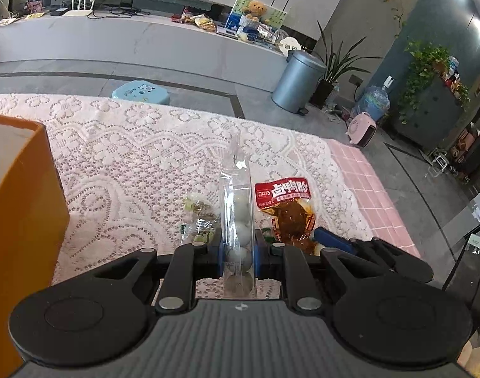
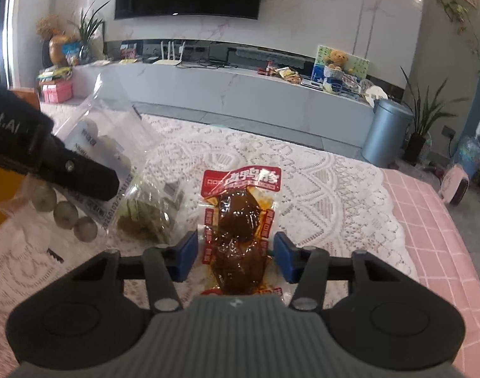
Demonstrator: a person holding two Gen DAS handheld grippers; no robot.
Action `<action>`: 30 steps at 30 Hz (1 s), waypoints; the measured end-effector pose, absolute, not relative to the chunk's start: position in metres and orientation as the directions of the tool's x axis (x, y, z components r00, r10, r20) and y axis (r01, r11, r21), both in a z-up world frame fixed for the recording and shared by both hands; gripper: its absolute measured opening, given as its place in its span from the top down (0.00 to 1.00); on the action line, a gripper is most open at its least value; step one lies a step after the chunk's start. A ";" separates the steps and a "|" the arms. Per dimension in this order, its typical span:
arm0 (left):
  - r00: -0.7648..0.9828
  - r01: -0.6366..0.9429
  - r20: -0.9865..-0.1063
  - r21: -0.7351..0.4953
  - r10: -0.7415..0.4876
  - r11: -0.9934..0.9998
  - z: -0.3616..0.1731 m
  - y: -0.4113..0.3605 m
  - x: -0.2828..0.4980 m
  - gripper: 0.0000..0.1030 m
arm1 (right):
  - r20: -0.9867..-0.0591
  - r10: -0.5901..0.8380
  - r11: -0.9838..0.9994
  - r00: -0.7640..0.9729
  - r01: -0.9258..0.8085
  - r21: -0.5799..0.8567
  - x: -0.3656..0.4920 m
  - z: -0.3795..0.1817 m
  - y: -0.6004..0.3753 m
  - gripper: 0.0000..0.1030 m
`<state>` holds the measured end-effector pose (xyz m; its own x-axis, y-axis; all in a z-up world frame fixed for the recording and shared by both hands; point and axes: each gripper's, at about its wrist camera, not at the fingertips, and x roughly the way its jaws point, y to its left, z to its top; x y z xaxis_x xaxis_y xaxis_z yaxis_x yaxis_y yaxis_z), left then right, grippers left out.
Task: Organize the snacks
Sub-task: 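Lift the quail-egg pack with the left tool while the right tool moves to the green seaweed pack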
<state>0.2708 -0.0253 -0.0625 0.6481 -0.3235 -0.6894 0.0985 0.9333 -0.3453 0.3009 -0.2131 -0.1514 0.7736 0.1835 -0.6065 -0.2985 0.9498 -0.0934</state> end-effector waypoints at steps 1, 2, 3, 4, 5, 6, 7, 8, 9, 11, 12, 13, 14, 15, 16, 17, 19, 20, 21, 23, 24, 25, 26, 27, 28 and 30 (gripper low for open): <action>0.650 0.099 -0.687 -0.346 -0.324 0.933 -0.060 -0.025 0.269 0.83 | -0.609 0.183 0.952 0.772 -0.294 -0.087 0.299 -0.150 -0.214 0.54; 0.652 0.099 -0.685 -0.348 -0.325 0.932 -0.058 -0.024 0.268 0.83 | -0.612 0.181 0.953 0.770 -0.290 -0.083 0.298 -0.148 -0.214 0.55; 0.653 0.098 -0.684 -0.350 -0.326 0.932 -0.056 -0.023 0.266 0.82 | -0.615 0.177 0.955 0.768 -0.286 -0.082 0.296 -0.147 -0.214 0.57; 0.655 0.098 -0.681 -0.353 -0.327 0.931 -0.054 -0.023 0.263 0.82 | -0.616 0.175 0.956 0.768 -0.283 -0.081 0.295 -0.146 -0.214 0.58; 0.656 0.098 -0.680 -0.355 -0.328 0.930 -0.053 -0.022 0.261 0.83 | -0.617 0.176 0.957 0.767 -0.281 -0.076 0.294 -0.145 -0.215 0.59; 0.657 0.098 -0.679 -0.355 -0.328 0.930 -0.051 -0.021 0.258 0.83 | -0.620 0.180 0.958 0.764 -0.278 -0.064 0.292 -0.143 -0.216 0.60; 0.657 0.097 -0.679 -0.355 -0.328 0.930 -0.050 -0.021 0.256 0.82 | -0.620 0.181 0.960 0.763 -0.274 -0.057 0.291 -0.141 -0.216 0.61; 0.657 0.097 -0.679 -0.355 -0.328 0.930 -0.049 -0.019 0.253 0.83 | -0.621 0.180 0.961 0.763 -0.272 -0.055 0.289 -0.139 -0.216 0.61; 0.658 0.096 -0.678 -0.356 -0.328 0.930 -0.048 -0.018 0.251 0.83 | -0.620 0.177 0.961 0.764 -0.269 -0.058 0.287 -0.138 -0.216 0.61; 0.658 0.094 -0.678 -0.357 -0.327 0.930 -0.046 -0.017 0.246 0.82 | -0.616 0.174 0.962 0.768 -0.266 -0.060 0.282 -0.134 -0.216 0.63; 0.658 0.093 -0.679 -0.357 -0.327 0.929 -0.045 -0.016 0.243 0.83 | -0.610 0.177 0.962 0.772 -0.267 -0.059 0.278 -0.131 -0.216 0.63; 0.658 0.094 -0.678 -0.357 -0.328 0.929 -0.044 -0.014 0.241 0.83 | -0.603 0.176 0.962 0.778 -0.266 -0.063 0.274 -0.129 -0.216 0.63; 0.658 0.095 -0.678 -0.357 -0.327 0.929 -0.042 -0.014 0.239 0.83 | -0.597 0.175 0.963 0.783 -0.263 -0.063 0.271 -0.125 -0.216 0.64; 0.659 0.095 -0.678 -0.357 -0.327 0.929 -0.041 -0.013 0.236 0.82 | -0.592 0.188 0.962 0.784 -0.268 -0.050 0.267 -0.122 -0.217 0.97; 0.660 0.096 -0.676 -0.357 -0.328 0.929 -0.039 -0.012 0.234 0.83 | -0.595 0.200 0.963 0.778 -0.267 -0.025 0.264 -0.119 -0.218 1.00; 0.662 0.096 -0.674 -0.356 -0.327 0.929 -0.038 -0.011 0.231 0.83 | -0.592 0.186 0.969 0.784 -0.247 -0.022 0.261 -0.117 -0.218 1.00; 0.665 0.096 -0.672 -0.355 -0.326 0.930 -0.035 -0.009 0.226 0.82 | -0.598 0.188 0.971 0.779 -0.239 -0.006 0.256 -0.116 -0.216 1.00; 0.666 0.096 -0.671 -0.356 -0.326 0.929 -0.034 -0.008 0.224 0.83 | -0.602 0.188 0.971 0.776 -0.239 -0.003 0.253 -0.116 -0.214 1.00; 0.665 0.097 -0.671 -0.358 -0.328 0.929 -0.033 -0.007 0.222 0.83 | -0.607 0.183 0.971 0.773 -0.240 -0.013 0.251 -0.117 -0.212 1.00; 0.667 0.102 -0.668 -0.357 -0.330 0.929 -0.031 -0.005 0.221 0.82 | -0.603 0.170 0.967 0.780 -0.250 -0.050 0.247 -0.119 -0.209 1.00; 0.671 0.103 -0.666 -0.353 -0.327 0.930 -0.030 -0.004 0.221 0.82 | -0.596 0.152 0.966 0.788 -0.246 -0.079 0.246 -0.120 -0.209 1.00; 0.675 0.102 -0.664 -0.350 -0.323 0.931 -0.030 -0.004 0.221 0.83 | -0.593 0.134 0.968 0.794 -0.234 -0.094 0.248 -0.121 -0.211 1.00; 0.676 0.101 -0.663 -0.348 -0.321 0.932 -0.030 -0.004 0.222 0.83 | -0.590 0.121 0.971 0.798 -0.219 -0.096 0.251 -0.121 -0.215 1.00; 0.677 0.102 -0.662 -0.347 -0.321 0.932 -0.030 -0.005 0.224 0.83 | -0.585 0.110 0.974 0.804 -0.204 -0.097 0.252 -0.121 -0.220 1.00; 0.678 0.103 -0.661 -0.346 -0.320 0.933 -0.031 -0.006 0.226 0.82 | -0.576 0.095 0.977 0.812 -0.188 -0.104 0.255 -0.122 -0.224 0.93; 0.681 0.108 -0.660 -0.338 -0.317 0.935 -0.034 -0.008 0.229 0.82 | -0.562 0.067 0.976 0.824 -0.170 -0.133 0.261 -0.124 -0.230 0.72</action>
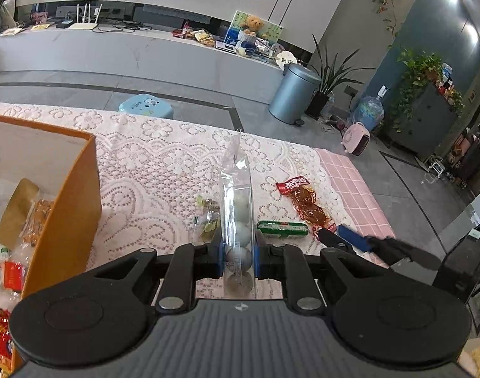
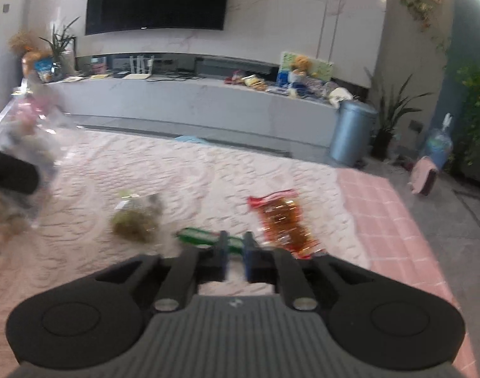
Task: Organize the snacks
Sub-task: 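Lift the quail-egg pack with the left tool while the right tool moves to the green seaweed pack, then grasp the green seaweed pack with the right tool while the left tool holds the quail eggs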
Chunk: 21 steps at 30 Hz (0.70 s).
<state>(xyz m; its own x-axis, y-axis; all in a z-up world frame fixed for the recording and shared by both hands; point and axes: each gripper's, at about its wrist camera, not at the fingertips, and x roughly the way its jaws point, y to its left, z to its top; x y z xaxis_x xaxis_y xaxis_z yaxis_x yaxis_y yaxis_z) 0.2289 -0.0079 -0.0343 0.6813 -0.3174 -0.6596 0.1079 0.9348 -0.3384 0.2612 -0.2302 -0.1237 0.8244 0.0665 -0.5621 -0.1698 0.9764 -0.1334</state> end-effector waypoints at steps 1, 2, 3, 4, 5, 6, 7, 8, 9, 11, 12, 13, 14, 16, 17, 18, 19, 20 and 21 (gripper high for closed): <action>0.681 0.110 -0.660 -0.336 -0.317 0.935 -0.037 -0.009 0.232 0.82 | -0.557 0.056 0.976 0.828 -0.164 -0.145 0.266 -0.125 -0.234 0.65; 0.680 0.111 -0.661 -0.336 -0.317 0.936 -0.039 -0.010 0.235 0.83 | -0.556 0.045 0.976 0.830 -0.156 -0.153 0.272 -0.129 -0.238 0.64; 0.678 0.109 -0.663 -0.337 -0.318 0.935 -0.042 -0.011 0.239 0.82 | -0.562 0.037 0.978 0.827 -0.147 -0.151 0.278 -0.133 -0.241 0.64; 0.676 0.107 -0.665 -0.338 -0.317 0.935 -0.044 -0.011 0.243 0.82 | -0.572 0.036 0.981 0.819 -0.137 -0.135 0.284 -0.136 -0.245 0.64; 0.674 0.104 -0.667 -0.339 -0.317 0.935 -0.048 -0.011 0.246 0.82 | -0.582 0.043 0.986 0.812 -0.130 -0.109 0.290 -0.140 -0.249 0.64; 0.671 0.102 -0.671 -0.339 -0.317 0.935 -0.051 -0.011 0.250 0.82 | -0.586 0.069 0.988 0.808 -0.137 -0.072 0.295 -0.142 -0.253 0.64; 0.666 0.101 -0.676 -0.338 -0.316 0.936 -0.055 -0.011 0.253 0.82 | -0.585 0.102 0.987 0.805 -0.157 -0.044 0.297 -0.143 -0.253 0.64; 0.661 0.099 -0.681 -0.338 -0.315 0.936 -0.058 -0.011 0.256 0.82 | -0.582 0.132 0.982 0.803 -0.187 -0.036 0.298 -0.144 -0.252 0.63; 0.656 0.098 -0.686 -0.338 -0.316 0.936 -0.062 -0.011 0.259 0.82 | -0.578 0.150 0.974 0.802 -0.221 -0.054 0.299 -0.145 -0.247 0.61; 0.650 0.095 -0.691 -0.340 -0.317 0.936 -0.067 -0.010 0.262 0.82 | -0.575 0.167 0.953 0.801 -0.280 -0.114 0.298 -0.150 -0.238 0.59; 0.649 0.091 -0.691 -0.344 -0.318 0.934 -0.069 -0.008 0.264 0.82 | -0.582 0.181 0.943 0.793 -0.309 -0.127 0.299 -0.154 -0.234 0.59; 0.649 0.087 -0.690 -0.350 -0.319 0.933 -0.071 -0.006 0.264 0.82 | -0.590 0.192 0.937 0.785 -0.326 -0.129 0.300 -0.157 -0.233 0.59; 0.650 0.083 -0.689 -0.354 -0.320 0.932 -0.073 -0.004 0.264 0.82 | -0.601 0.199 0.930 0.774 -0.342 -0.134 0.301 -0.160 -0.231 0.59; 0.659 0.072 -0.685 -0.354 -0.311 0.932 -0.072 0.000 0.264 0.82 | -0.598 0.197 0.922 0.776 -0.355 -0.156 0.301 -0.161 -0.228 0.59; 0.667 0.064 -0.682 -0.347 -0.299 0.936 -0.071 0.001 0.262 0.82 | -0.591 0.210 0.920 0.779 -0.362 -0.150 0.300 -0.158 -0.227 0.59; 0.678 0.056 -0.679 -0.335 -0.282 0.941 -0.070 0.003 0.261 0.82 | -0.582 0.230 0.921 0.780 -0.368 -0.131 0.299 -0.154 -0.225 0.58; 0.689 0.047 -0.676 -0.317 -0.260 0.947 -0.068 0.005 0.260 0.82 | -0.575 0.246 0.922 0.781 -0.372 -0.110 0.298 -0.151 -0.221 0.57; 0.698 0.039 -0.674 -0.300 -0.240 0.953 -0.067 0.006 0.260 0.82 | -0.569 0.265 0.923 0.779 -0.375 -0.082 0.299 -0.147 -0.217 0.56; 0.706 0.030 -0.672 -0.285 -0.222 0.958 -0.065 0.008 0.259 0.82 | -0.564 0.290 0.923 0.773 -0.382 -0.049 0.300 -0.144 -0.212 0.53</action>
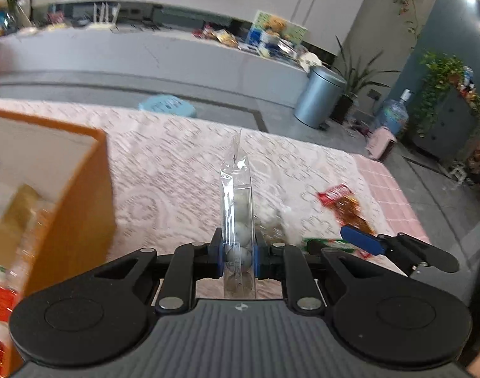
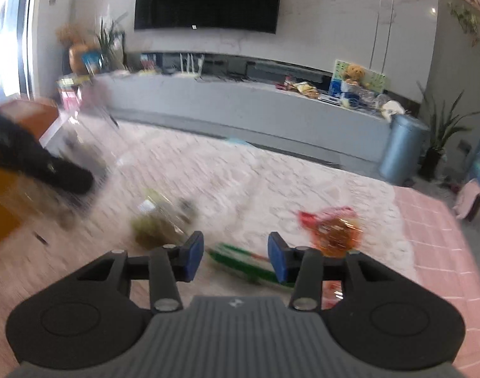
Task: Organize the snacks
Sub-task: 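Grasp the green seaweed pack with the right tool while the left tool holds the quail eggs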
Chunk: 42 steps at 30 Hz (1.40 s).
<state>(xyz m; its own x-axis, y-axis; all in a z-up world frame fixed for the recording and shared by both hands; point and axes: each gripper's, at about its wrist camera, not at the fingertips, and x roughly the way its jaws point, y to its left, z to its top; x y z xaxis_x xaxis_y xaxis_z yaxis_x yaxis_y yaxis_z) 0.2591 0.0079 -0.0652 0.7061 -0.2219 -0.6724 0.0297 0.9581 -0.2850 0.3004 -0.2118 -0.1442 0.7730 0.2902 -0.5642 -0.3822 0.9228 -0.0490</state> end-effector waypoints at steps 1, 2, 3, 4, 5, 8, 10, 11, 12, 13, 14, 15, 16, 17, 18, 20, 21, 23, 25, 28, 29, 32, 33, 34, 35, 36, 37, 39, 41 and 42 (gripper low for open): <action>0.711 0.019 -0.672 -0.275 -0.207 0.961 -0.063 0.010 0.259 0.82 | -0.560 0.315 0.920 0.766 -0.392 -0.018 0.302 -0.142 -0.205 0.48; 0.714 0.014 -0.671 -0.272 -0.200 0.962 -0.062 0.012 0.259 0.82 | -0.559 0.331 0.917 0.760 -0.398 0.002 0.303 -0.141 -0.200 0.44; 0.717 0.008 -0.669 -0.273 -0.196 0.962 -0.060 0.014 0.259 0.82 | -0.559 0.342 0.915 0.755 -0.403 0.016 0.304 -0.141 -0.194 0.31; 0.721 0.003 -0.665 -0.274 -0.192 0.962 -0.058 0.016 0.259 0.82 | -0.559 0.344 0.916 0.754 -0.401 0.023 0.306 -0.142 -0.189 0.23; 0.725 -0.002 -0.662 -0.275 -0.188 0.962 -0.057 0.018 0.258 0.82 | -0.559 0.344 0.918 0.755 -0.395 0.031 0.309 -0.143 -0.185 0.23; 0.737 -0.009 -0.652 -0.273 -0.178 0.962 -0.053 0.019 0.258 0.82 | -0.577 0.342 0.928 0.742 -0.364 0.082 0.317 -0.147 -0.173 0.23; 0.741 -0.006 -0.649 -0.267 -0.175 0.964 -0.053 0.020 0.259 0.82 | -0.584 0.334 0.932 0.740 -0.351 0.089 0.320 -0.150 -0.164 0.23; 0.740 -0.004 -0.649 -0.266 -0.176 0.964 -0.053 0.019 0.259 0.82 | -0.588 0.326 0.934 0.740 -0.348 0.080 0.320 -0.152 -0.159 0.23; 0.739 -0.001 -0.650 -0.268 -0.180 0.964 -0.053 0.019 0.260 0.82 | -0.594 0.315 0.936 0.740 -0.344 0.067 0.320 -0.155 -0.154 0.23; 0.737 0.000 -0.652 -0.266 -0.180 0.964 -0.054 0.019 0.261 0.83 | -0.599 0.306 0.938 0.740 -0.341 0.058 0.321 -0.157 -0.151 0.23; 0.738 -0.001 -0.653 -0.257 -0.173 0.966 -0.055 0.018 0.261 0.83 | -0.606 0.298 0.939 0.738 -0.339 0.048 0.322 -0.160 -0.147 0.24; 0.738 0.000 -0.654 -0.251 -0.169 0.968 -0.056 0.018 0.261 0.83 | -0.611 0.291 0.941 0.736 -0.337 0.042 0.323 -0.162 -0.146 0.27; 0.736 0.001 -0.655 -0.252 -0.171 0.968 -0.057 0.019 0.262 0.83 | -0.617 0.285 0.942 0.733 -0.334 0.038 0.323 -0.164 -0.144 0.33; 0.735 0.001 -0.656 -0.255 -0.173 0.967 -0.057 0.019 0.262 0.83 | -0.628 0.278 0.943 0.727 -0.329 0.036 0.324 -0.166 -0.143 0.36; 0.733 -0.001 -0.658 -0.255 -0.173 0.967 -0.058 0.019 0.262 0.83 | -0.637 0.270 0.946 0.722 -0.323 0.034 0.324 -0.168 -0.143 0.37; 0.731 -0.003 -0.660 -0.254 -0.171 0.967 -0.059 0.020 0.262 0.83 | -0.634 0.277 0.946 0.722 -0.321 0.048 0.324 -0.170 -0.147 0.38; 0.730 -0.005 -0.661 -0.255 -0.171 0.967 -0.058 0.020 0.262 0.83 | -0.633 0.283 0.945 0.721 -0.324 0.053 0.323 -0.170 -0.147 0.41; 0.730 -0.006 -0.662 -0.257 -0.171 0.966 -0.057 0.020 0.261 0.83 | -0.627 0.289 0.942 0.723 -0.331 0.053 0.320 -0.169 -0.149 0.50; 0.730 -0.007 -0.661 -0.260 -0.173 0.966 -0.055 0.020 0.260 0.83 | -0.626 0.294 0.940 0.723 -0.337 0.052 0.318 -0.167 -0.147 0.56; 0.732 -0.002 -0.657 -0.266 -0.180 0.964 -0.051 0.020 0.257 0.83 | -0.627 0.296 0.939 0.721 -0.339 0.053 0.318 -0.165 -0.147 0.59; 0.734 0.002 -0.654 -0.269 -0.184 0.963 -0.049 0.020 0.255 0.83 | -0.627 0.292 0.941 0.723 -0.334 0.054 0.318 -0.164 -0.148 0.59; 0.743 0.017 -0.639 -0.280 -0.199 0.960 -0.041 0.022 0.247 0.83 | -0.615 0.288 0.946 0.734 -0.317 0.066 0.311 -0.153 -0.151 0.60; 0.747 0.022 -0.632 -0.283 -0.204 0.959 -0.038 0.023 0.244 0.83 | -0.608 0.290 0.947 0.739 -0.314 0.069 0.308 -0.147 -0.152 0.60; 0.750 0.026 -0.627 -0.288 -0.209 0.957 -0.035 0.024 0.242 0.83 | -0.600 0.290 0.948 0.746 -0.311 0.072 0.306 -0.141 -0.154 0.60; 0.752 0.029 -0.623 -0.296 -0.216 0.955 -0.032 0.025 0.240 0.83 | -0.592 0.290 0.949 0.752 -0.306 0.076 0.301 -0.134 -0.155 0.60; 0.754 0.033 -0.617 -0.307 -0.226 0.951 -0.029 0.027 0.237 0.83 | -0.584 0.289 0.950 0.758 -0.300 0.081 0.295 -0.127 -0.156 0.60; 0.756 0.039 -0.610 -0.319 -0.237 0.947 -0.025 0.030 0.235 0.83 | -0.579 0.285 0.953 0.763 -0.291 0.086 0.289 -0.120 -0.157 0.60; 0.762 0.044 -0.599 -0.331 -0.245 0.943 -0.017 0.035 0.229 0.83 | -0.570 0.280 0.957 0.773 -0.268 0.108 0.274 -0.107 -0.159 0.60; 0.765 0.050 -0.593 -0.335 -0.252 0.941 -0.010 0.041 0.224 0.83 | -0.555 0.291 0.956 0.779 -0.256 0.142 0.258 -0.094 -0.160 0.60; 0.766 0.051 -0.591 -0.336 -0.253 0.940 -0.007 0.044 0.220 0.83 | -0.546 0.299 0.954 0.783 -0.255 0.156 0.249 -0.087 -0.158 0.60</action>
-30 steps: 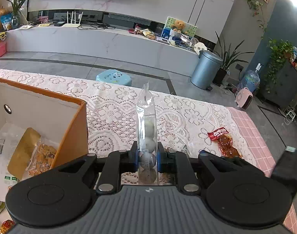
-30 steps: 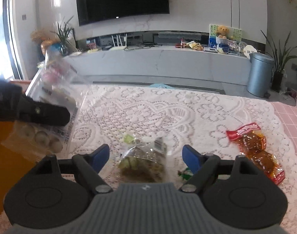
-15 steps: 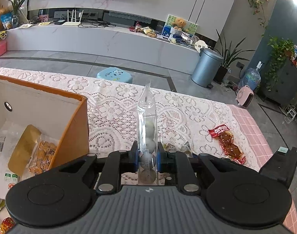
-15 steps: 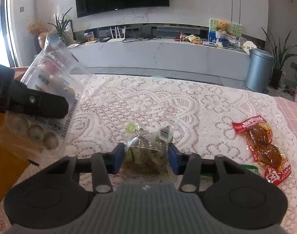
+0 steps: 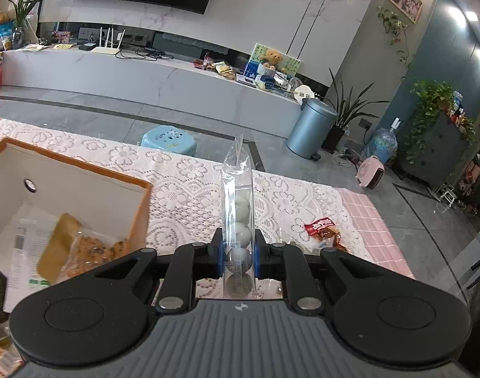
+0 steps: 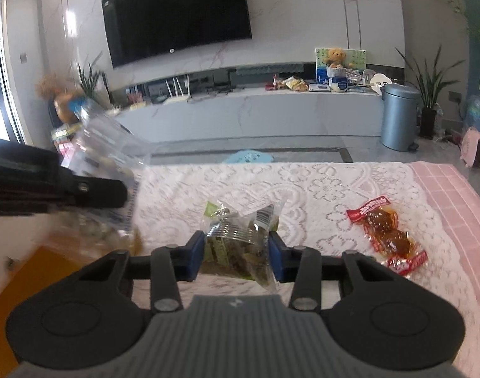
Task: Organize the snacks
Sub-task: 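Grasp the green seaweed pack with the right tool while the left tool holds the quail eggs, then carry both packs over the box and open both tools to drop them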
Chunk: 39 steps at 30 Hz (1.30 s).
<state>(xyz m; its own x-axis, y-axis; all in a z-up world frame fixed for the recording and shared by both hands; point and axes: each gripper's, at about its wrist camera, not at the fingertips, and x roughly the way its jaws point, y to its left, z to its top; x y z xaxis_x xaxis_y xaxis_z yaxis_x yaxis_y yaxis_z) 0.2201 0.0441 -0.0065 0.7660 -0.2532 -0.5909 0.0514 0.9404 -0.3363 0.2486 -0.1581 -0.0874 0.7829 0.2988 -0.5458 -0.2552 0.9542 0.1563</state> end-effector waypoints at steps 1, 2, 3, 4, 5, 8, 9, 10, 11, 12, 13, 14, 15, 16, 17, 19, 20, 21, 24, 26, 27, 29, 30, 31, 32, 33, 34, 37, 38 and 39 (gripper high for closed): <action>0.767 0.051 -0.590 -0.337 -0.252 0.940 -0.003 0.049 0.217 0.83 | -0.536 0.305 0.952 0.787 -0.259 0.162 0.239 -0.081 -0.154 0.60; 0.769 0.049 -0.588 -0.336 -0.250 0.941 0.001 0.053 0.213 0.83 | -0.526 0.313 0.950 0.791 -0.266 0.164 0.230 -0.074 -0.150 0.60; 0.771 0.049 -0.586 -0.333 -0.248 0.942 0.005 0.058 0.209 0.83 | -0.516 0.321 0.947 0.794 -0.274 0.166 0.220 -0.068 -0.145 0.60; 0.773 0.050 -0.585 -0.328 -0.244 0.943 0.008 0.063 0.206 0.83 | -0.508 0.328 0.945 0.796 -0.280 0.170 0.213 -0.062 -0.139 0.60; 0.775 0.052 -0.585 -0.318 -0.239 0.947 0.012 0.067 0.202 0.83 | -0.500 0.334 0.942 0.799 -0.286 0.173 0.205 -0.056 -0.133 0.60; 0.781 0.063 -0.584 -0.278 -0.221 0.958 0.024 0.082 0.193 0.83 | -0.476 0.363 0.932 0.801 -0.318 0.176 0.184 -0.041 -0.112 0.60; 0.783 0.065 -0.584 -0.263 -0.213 0.962 0.029 0.089 0.189 0.83 | -0.470 0.372 0.928 0.800 -0.332 0.168 0.179 -0.036 -0.104 0.60; 0.783 0.067 -0.587 -0.249 -0.206 0.966 0.032 0.093 0.186 0.83 | -0.466 0.380 0.924 0.799 -0.347 0.160 0.175 -0.031 -0.096 0.60; 0.781 0.068 -0.593 -0.231 -0.196 0.971 0.035 0.097 0.183 0.83 | -0.463 0.391 0.919 0.796 -0.362 0.154 0.170 -0.027 -0.088 0.60; 0.776 0.065 -0.603 -0.211 -0.183 0.975 0.037 0.100 0.181 0.83 | -0.461 0.401 0.914 0.791 -0.376 0.151 0.167 -0.023 -0.081 0.60; 0.772 0.062 -0.613 -0.193 -0.170 0.979 0.039 0.105 0.180 0.83 | -0.460 0.411 0.910 0.787 -0.387 0.150 0.164 -0.019 -0.074 0.60; 0.767 0.063 -0.620 -0.179 -0.162 0.982 0.040 0.109 0.178 0.83 | -0.461 0.421 0.905 0.781 -0.400 0.148 0.161 -0.016 -0.066 0.60; 0.763 0.061 -0.628 -0.166 -0.153 0.984 0.042 0.115 0.177 0.83 | -0.463 0.429 0.900 0.775 -0.411 0.145 0.158 -0.013 -0.059 0.60; 0.758 0.058 -0.635 -0.156 -0.146 0.986 0.043 0.120 0.176 0.83 | -0.465 0.435 0.896 0.771 -0.421 0.140 0.156 -0.011 -0.052 0.60; 0.754 0.053 -0.642 -0.148 -0.136 0.988 0.044 0.125 0.176 0.83 | -0.466 0.440 0.892 0.767 -0.431 0.133 0.154 -0.009 -0.045 0.60; 0.749 0.034 -0.653 -0.138 -0.117 0.990 0.045 0.137 0.174 0.83 | -0.475 0.448 0.886 0.758 -0.447 0.123 0.153 -0.005 -0.032 0.60; 0.746 0.026 -0.656 -0.136 -0.110 0.990 0.045 0.142 0.175 0.83 | -0.476 0.454 0.882 0.754 -0.455 0.121 0.152 -0.003 -0.026 0.60; 0.746 0.016 -0.658 -0.138 -0.104 0.990 0.045 0.147 0.175 0.83 | -0.477 0.460 0.878 0.749 -0.465 0.118 0.153 -0.002 -0.020 0.60; 0.751 0.004 -0.655 -0.119 -0.082 0.993 0.043 0.163 0.171 0.83 | -0.480 0.478 0.864 0.736 -0.491 0.109 0.154 0.000 -0.003 0.60; 0.750 0.003 -0.658 -0.096 -0.066 0.995 0.040 0.170 0.170 0.83 | -0.479 0.497 0.852 0.724 -0.513 0.108 0.155 -0.002 0.005 0.60; 0.744 0.005 -0.665 -0.092 -0.065 0.996 0.038 0.175 0.170 0.83 | -0.485 0.500 0.847 0.718 -0.522 0.100 0.155 -0.004 0.011 0.60; 0.726 0.014 -0.683 -0.096 -0.076 0.995 0.033 0.182 0.171 0.83 | -0.498 0.500 0.841 0.708 -0.534 0.085 0.159 -0.008 0.019 0.60; 0.717 0.020 -0.693 -0.096 -0.081 0.995 0.031 0.186 0.171 0.83 | -0.508 0.499 0.838 0.702 -0.539 0.079 0.161 -0.011 0.026 0.60; 0.708 0.026 -0.701 -0.089 -0.081 0.996 0.027 0.188 0.172 0.83 | -0.514 0.500 0.836 0.697 -0.543 0.075 0.164 -0.013 0.029 0.60; 0.700 0.032 -0.710 -0.078 -0.078 0.996 0.024 0.190 0.173 0.83 | -0.520 0.503 0.832 0.691 -0.551 0.072 0.166 -0.015 0.034 0.60; 0.686 0.038 -0.724 -0.063 -0.072 0.997 0.020 0.191 0.176 0.83 | -0.524 0.506 0.827 0.685 -0.558 0.068 0.167 -0.016 0.039 0.60; 0.673 0.041 -0.736 -0.055 -0.068 0.998 0.016 0.193 0.178 0.83 | -0.530 0.506 0.823 0.680 -0.565 0.061 0.168 -0.018 0.043 0.60; 0.636 0.047 -0.769 -0.049 -0.068 0.998 0.004 0.201 0.185 0.83 | -0.558 0.493 0.811 0.667 -0.585 0.016 0.172 -0.024 0.059 0.61; 0.627 0.047 -0.776 -0.047 -0.066 0.998 0.001 0.203 0.187 0.83 | -0.572 0.487 0.804 0.659 -0.595 0.000 0.175 -0.027 0.064 0.61; 0.618 0.049 -0.783 -0.044 -0.065 0.998 -0.003 0.205 0.189 0.83 | -0.583 0.484 0.798 0.653 -0.603 -0.013 0.177 -0.030 0.068 0.61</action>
<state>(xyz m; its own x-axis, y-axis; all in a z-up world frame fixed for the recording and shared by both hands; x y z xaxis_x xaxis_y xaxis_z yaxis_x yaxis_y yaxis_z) 0.1894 0.2046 -0.0028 0.6181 -0.0649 -0.7834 0.0491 0.9978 -0.0439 0.1767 0.0681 -0.0300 0.6528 0.4839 -0.5828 -0.6031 0.7976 -0.0133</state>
